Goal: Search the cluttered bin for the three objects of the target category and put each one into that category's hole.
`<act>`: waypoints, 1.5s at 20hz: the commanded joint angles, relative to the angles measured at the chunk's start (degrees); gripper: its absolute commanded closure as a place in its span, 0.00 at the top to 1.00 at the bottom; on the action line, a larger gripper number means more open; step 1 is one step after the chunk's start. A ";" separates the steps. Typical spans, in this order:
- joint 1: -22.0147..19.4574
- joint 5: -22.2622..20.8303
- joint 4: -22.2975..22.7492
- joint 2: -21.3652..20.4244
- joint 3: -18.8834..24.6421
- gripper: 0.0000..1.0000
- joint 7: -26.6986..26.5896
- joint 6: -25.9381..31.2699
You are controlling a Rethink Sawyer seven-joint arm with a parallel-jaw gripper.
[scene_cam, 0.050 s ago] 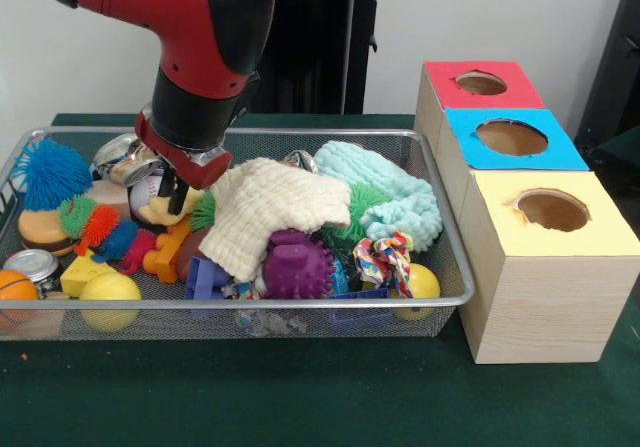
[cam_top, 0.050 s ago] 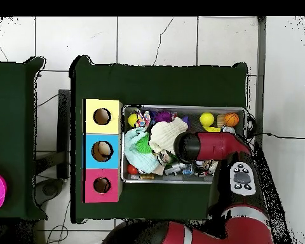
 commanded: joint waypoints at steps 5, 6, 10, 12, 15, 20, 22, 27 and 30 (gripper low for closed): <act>0.57 2.17 1.20 -0.69 5.31 0.00 -4.17 6.52; 1.29 1.69 1.13 -1.96 4.61 0.00 -4.34 6.88; 4.08 -0.18 1.78 -7.75 2.59 0.00 -5.07 7.05; 5.19 -0.59 1.48 -10.17 2.00 0.00 -5.87 8.38; 6.26 -1.02 1.09 -12.52 1.72 0.00 -7.00 9.68; 6.09 0.51 2.00 -15.00 2.87 0.00 -7.42 11.40; 6.07 1.63 2.58 -16.00 3.49 0.00 -7.18 12.78; 7.36 4.39 5.57 -19.69 3.96 0.00 -4.71 15.32; 8.71 5.64 8.23 -22.01 3.74 0.00 -1.97 14.26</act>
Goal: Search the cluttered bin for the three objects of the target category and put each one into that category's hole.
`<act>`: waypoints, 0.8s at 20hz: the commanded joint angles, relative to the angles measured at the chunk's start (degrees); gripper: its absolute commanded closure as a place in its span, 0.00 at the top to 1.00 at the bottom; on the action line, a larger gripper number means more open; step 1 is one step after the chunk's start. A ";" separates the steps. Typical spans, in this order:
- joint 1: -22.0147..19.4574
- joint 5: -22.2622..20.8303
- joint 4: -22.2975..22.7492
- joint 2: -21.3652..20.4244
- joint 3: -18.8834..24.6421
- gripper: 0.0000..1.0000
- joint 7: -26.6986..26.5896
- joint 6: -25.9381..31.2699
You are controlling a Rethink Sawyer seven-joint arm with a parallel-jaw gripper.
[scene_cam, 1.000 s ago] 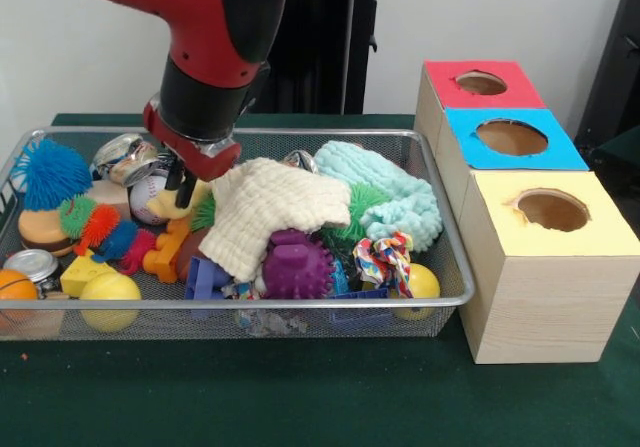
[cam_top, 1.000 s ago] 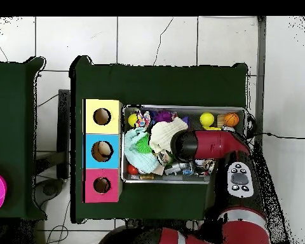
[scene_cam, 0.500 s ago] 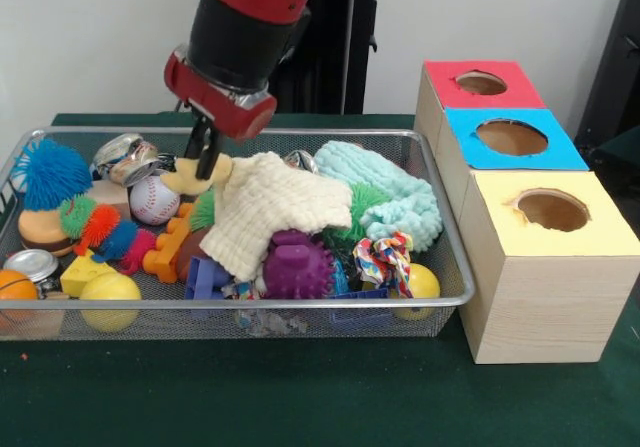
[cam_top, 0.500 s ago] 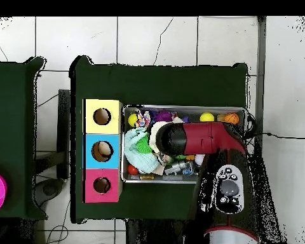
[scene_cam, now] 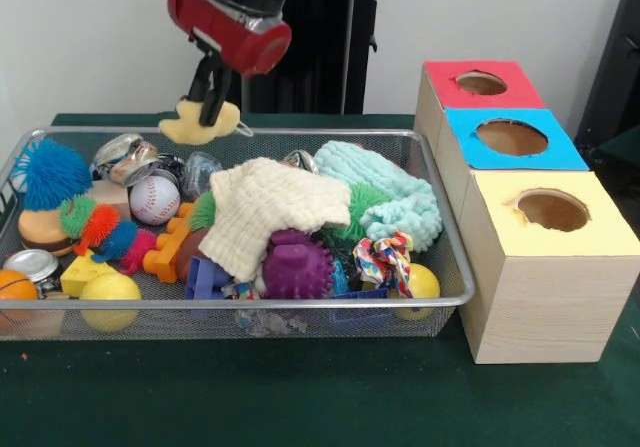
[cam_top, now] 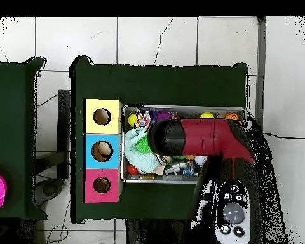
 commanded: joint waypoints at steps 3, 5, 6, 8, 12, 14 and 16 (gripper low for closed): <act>3.28 4.98 10.56 -6.17 3.17 0.00 0.98 4.56; 4.55 6.05 12.76 -7.05 2.65 0.00 3.27 3.21; 5.21 6.59 13.70 -7.39 2.32 0.00 4.32 2.72; 6.48 7.85 15.44 -8.09 1.68 0.00 6.46 2.06; 9.36 9.57 17.70 -8.96 -0.16 0.00 9.95 0.65; 10.95 9.84 18.31 -8.70 -1.39 0.00 11.72 -0.69; 11.79 11.21 19.56 -8.22 -1.92 0.00 12.98 -1.86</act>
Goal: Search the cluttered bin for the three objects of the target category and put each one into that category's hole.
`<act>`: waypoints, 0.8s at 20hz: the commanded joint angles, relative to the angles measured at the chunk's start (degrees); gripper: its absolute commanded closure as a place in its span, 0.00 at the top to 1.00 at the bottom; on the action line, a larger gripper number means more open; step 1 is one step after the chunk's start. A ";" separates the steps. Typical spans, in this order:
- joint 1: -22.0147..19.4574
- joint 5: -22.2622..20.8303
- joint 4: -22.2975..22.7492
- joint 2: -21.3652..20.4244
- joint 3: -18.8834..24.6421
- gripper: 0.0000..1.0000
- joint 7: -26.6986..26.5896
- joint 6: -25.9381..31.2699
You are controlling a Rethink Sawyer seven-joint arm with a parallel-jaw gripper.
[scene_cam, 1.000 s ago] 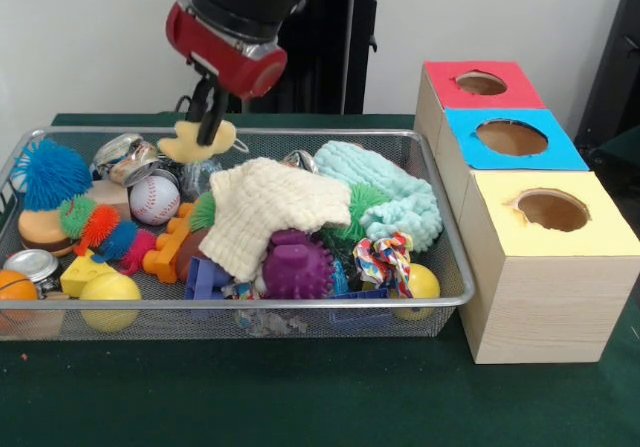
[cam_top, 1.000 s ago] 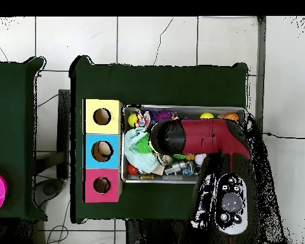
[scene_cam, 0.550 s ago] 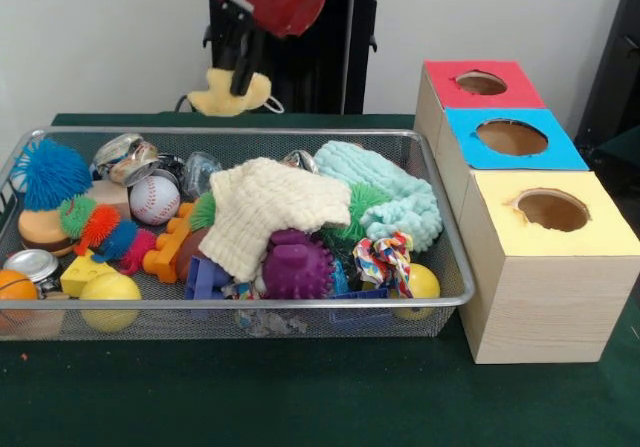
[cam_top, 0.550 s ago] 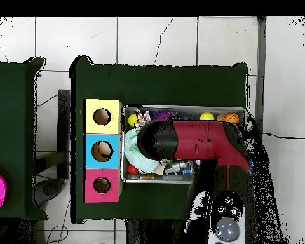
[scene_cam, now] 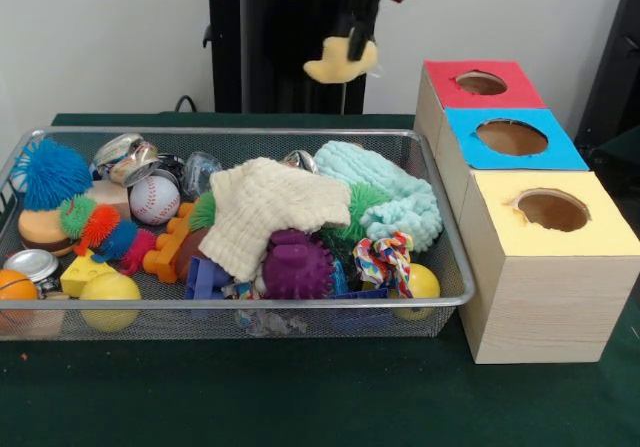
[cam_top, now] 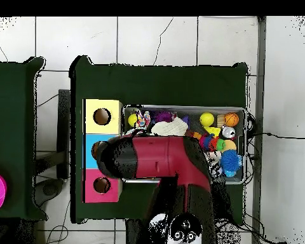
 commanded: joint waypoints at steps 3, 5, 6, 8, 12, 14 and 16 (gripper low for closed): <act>3.29 5.29 12.20 1.01 -1.68 0.00 14.93 -4.16; 4.12 6.99 13.78 1.30 -1.99 0.00 15.95 -5.51; 4.68 7.57 14.32 1.43 -2.33 0.00 16.44 -6.28; 5.90 8.69 15.23 1.31 -3.08 0.00 17.30 -6.67; 8.40 10.84 16.43 1.53 -4.76 0.00 18.23 -7.69; 9.23 11.92 16.80 1.88 -5.45 0.00 18.40 -8.26; 10.23 12.89 17.36 2.01 -6.23 0.00 18.61 -8.68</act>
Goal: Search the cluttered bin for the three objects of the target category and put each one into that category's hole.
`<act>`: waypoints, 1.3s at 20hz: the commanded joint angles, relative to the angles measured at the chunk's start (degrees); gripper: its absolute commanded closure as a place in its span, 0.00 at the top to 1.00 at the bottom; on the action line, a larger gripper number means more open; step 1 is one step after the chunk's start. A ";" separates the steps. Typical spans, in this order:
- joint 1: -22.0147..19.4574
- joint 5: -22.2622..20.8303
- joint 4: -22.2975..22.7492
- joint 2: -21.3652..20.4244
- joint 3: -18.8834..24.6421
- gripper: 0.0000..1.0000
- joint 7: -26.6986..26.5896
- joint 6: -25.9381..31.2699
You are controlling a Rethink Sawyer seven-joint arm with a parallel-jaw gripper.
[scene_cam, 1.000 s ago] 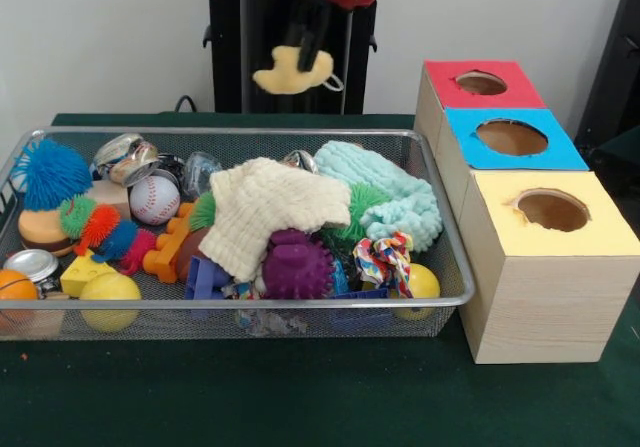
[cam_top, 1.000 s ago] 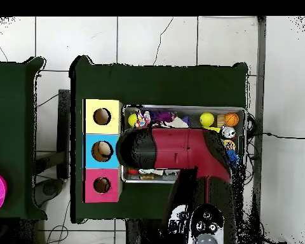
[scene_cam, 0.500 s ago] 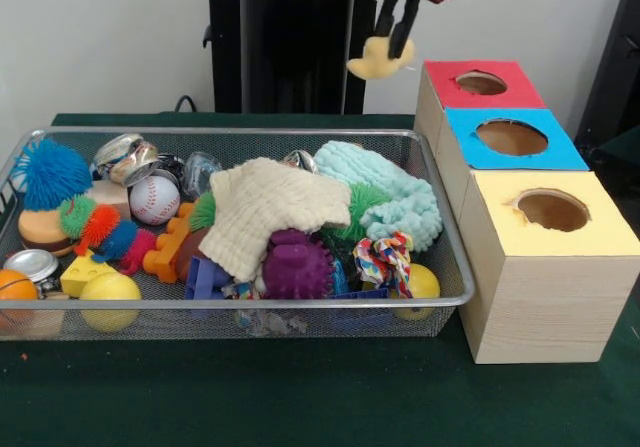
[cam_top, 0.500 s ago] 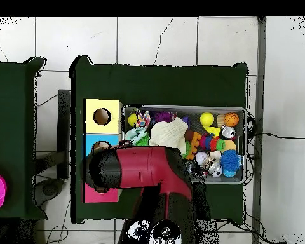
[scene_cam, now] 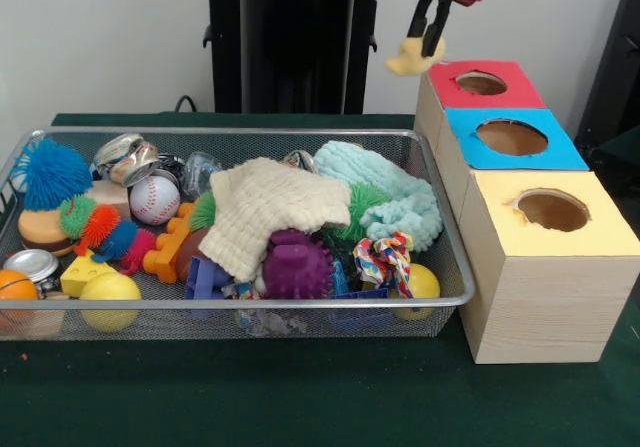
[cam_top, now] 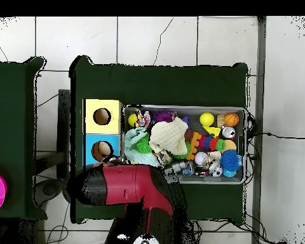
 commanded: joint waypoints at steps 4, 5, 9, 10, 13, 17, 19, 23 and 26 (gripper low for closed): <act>3.41 6.18 7.05 2.89 -3.51 0.00 18.56 -3.76; 3.97 6.78 7.18 3.09 -3.79 0.00 18.81 -3.80; 6.07 9.30 7.53 4.65 -4.55 0.00 19.83 -5.09; 6.54 10.01 7.67 5.17 -4.66 0.00 20.06 -5.74; 8.61 11.98 7.67 6.46 -5.22 0.00 20.90 -6.74; 9.73 14.30 7.39 8.12 -5.52 0.00 20.79 -7.94; 10.63 15.27 7.31 8.59 -5.80 0.00 21.01 -8.11; 12.73 17.60 7.31 9.40 -6.17 0.00 21.63 -8.22; 13.38 19.16 7.82 9.15 -6.09 0.00 21.43 -7.89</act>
